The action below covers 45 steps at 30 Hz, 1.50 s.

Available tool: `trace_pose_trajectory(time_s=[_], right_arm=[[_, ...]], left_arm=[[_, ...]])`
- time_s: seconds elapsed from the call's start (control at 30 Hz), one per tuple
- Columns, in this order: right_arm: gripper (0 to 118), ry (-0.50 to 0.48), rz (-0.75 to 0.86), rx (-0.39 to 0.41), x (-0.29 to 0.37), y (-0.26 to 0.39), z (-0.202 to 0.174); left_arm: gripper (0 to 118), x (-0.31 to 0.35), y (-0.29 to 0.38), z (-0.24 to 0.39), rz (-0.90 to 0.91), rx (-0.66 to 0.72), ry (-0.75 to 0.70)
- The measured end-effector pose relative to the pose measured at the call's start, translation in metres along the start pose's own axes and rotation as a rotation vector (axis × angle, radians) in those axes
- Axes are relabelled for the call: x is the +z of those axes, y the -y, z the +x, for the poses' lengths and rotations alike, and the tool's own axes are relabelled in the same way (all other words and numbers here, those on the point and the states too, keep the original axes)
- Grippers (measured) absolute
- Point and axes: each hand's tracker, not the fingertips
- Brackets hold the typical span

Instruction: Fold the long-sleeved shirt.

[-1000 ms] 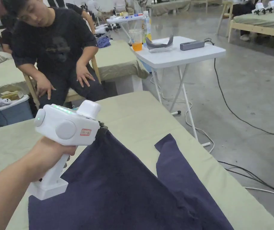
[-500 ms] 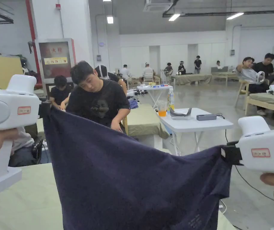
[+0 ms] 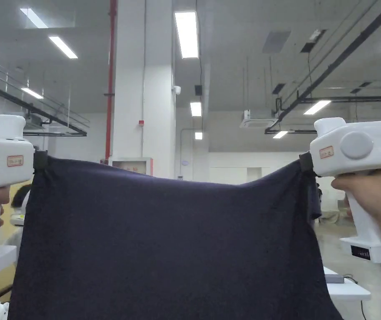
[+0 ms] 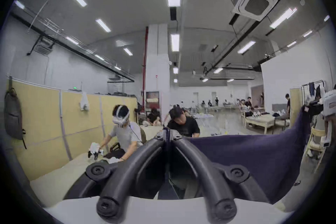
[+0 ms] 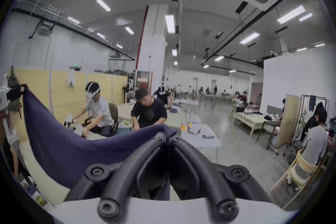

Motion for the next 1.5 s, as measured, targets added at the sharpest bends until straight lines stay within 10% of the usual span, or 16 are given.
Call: trace_pose_trajectory(time_s=[0.57, 1.5], right_arm=[[13, 0.115, 0.184, -0.079, -0.015, -0.099, -0.002], [13, 0.152, 0.196, -0.075, -0.239, -0.115, 0.041]], left_arm=[[5, -0.018, -0.064, 0.028, 0.072, 0.039, -0.112], [5, -0.27, -0.047, 0.068, 0.084, -0.013, -0.13]])
